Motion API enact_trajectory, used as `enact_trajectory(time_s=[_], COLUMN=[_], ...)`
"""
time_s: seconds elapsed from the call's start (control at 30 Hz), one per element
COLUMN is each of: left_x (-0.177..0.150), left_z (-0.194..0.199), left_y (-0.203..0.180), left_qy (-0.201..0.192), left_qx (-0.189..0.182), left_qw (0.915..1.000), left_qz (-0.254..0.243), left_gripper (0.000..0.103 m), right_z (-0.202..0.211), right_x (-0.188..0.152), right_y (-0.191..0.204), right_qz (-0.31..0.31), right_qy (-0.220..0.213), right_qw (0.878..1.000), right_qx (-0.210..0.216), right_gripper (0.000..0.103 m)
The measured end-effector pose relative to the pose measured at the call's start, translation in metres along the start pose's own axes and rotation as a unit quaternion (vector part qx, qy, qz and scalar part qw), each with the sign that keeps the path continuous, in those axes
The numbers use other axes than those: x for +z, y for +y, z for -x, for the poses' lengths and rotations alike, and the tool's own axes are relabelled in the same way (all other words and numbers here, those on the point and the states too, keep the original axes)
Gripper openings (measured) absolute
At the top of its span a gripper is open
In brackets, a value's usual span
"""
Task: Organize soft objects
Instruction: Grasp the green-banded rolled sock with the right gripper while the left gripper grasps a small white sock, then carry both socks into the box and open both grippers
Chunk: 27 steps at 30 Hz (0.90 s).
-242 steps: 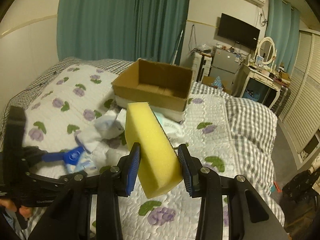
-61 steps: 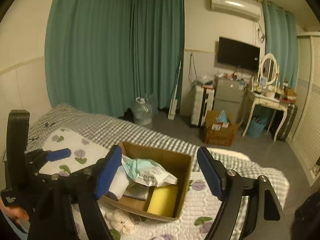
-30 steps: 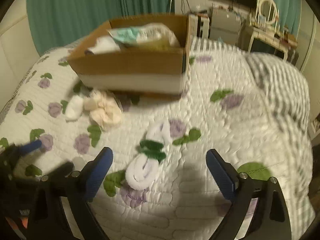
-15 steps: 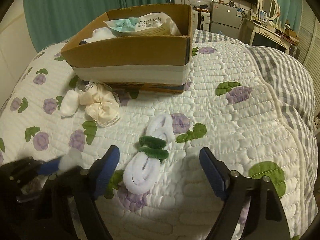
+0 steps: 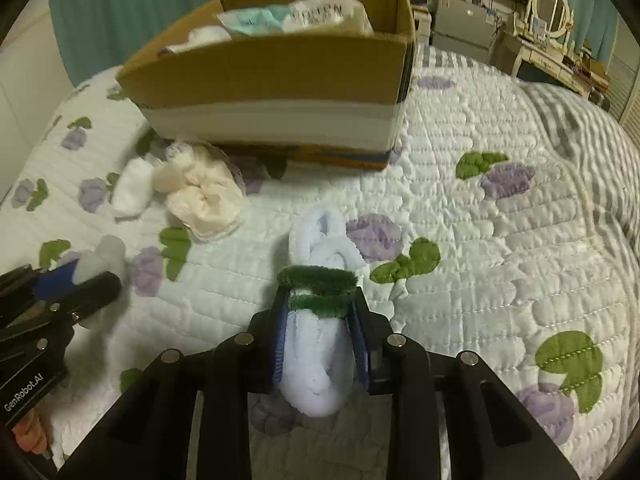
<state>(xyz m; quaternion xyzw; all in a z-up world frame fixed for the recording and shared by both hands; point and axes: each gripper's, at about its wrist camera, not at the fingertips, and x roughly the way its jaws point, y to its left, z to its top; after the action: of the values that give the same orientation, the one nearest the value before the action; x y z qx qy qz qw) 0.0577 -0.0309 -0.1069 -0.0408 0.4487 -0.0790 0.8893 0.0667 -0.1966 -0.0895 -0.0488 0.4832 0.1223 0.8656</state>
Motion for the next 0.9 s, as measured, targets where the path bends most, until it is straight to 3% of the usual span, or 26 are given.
enact_trajectory(time_s=[0.27, 0.47, 0.7, 0.9], left_x=[0.008, 0.034, 0.094, 0.153], left_z=[0.027, 0.068, 0.115, 0.113], left_y=[0.000, -0.013, -0.029, -0.030], left_qy=[-0.012, -0.049, -0.117, -0.140], left_qx=[-0.024, -0.024, -0.033, -0.036], left_qw=[0.9996, 0.9984, 0.9921, 0.9888], left_qz=[0.010, -0.011, -0.032, -0.038], left_gripper=[0.027, 0.027, 0.027, 0.027], right_z=[0.047, 0.099, 0.166, 0.170], right_x=[-0.002, 0.017, 0.073, 0.128], right_y=[0.005, 0.010, 0.017, 0.008], right_qz=[0.011, 0.019, 0.042, 0.036], right_qy=[-0.050, -0.097, -0.173, -0.194], right_qw=[0.999, 0.995, 0.984, 0.980], right_qx=[0.009, 0.021, 0.009, 0.012], right_gripper=[0.026, 0.026, 0.026, 0.026])
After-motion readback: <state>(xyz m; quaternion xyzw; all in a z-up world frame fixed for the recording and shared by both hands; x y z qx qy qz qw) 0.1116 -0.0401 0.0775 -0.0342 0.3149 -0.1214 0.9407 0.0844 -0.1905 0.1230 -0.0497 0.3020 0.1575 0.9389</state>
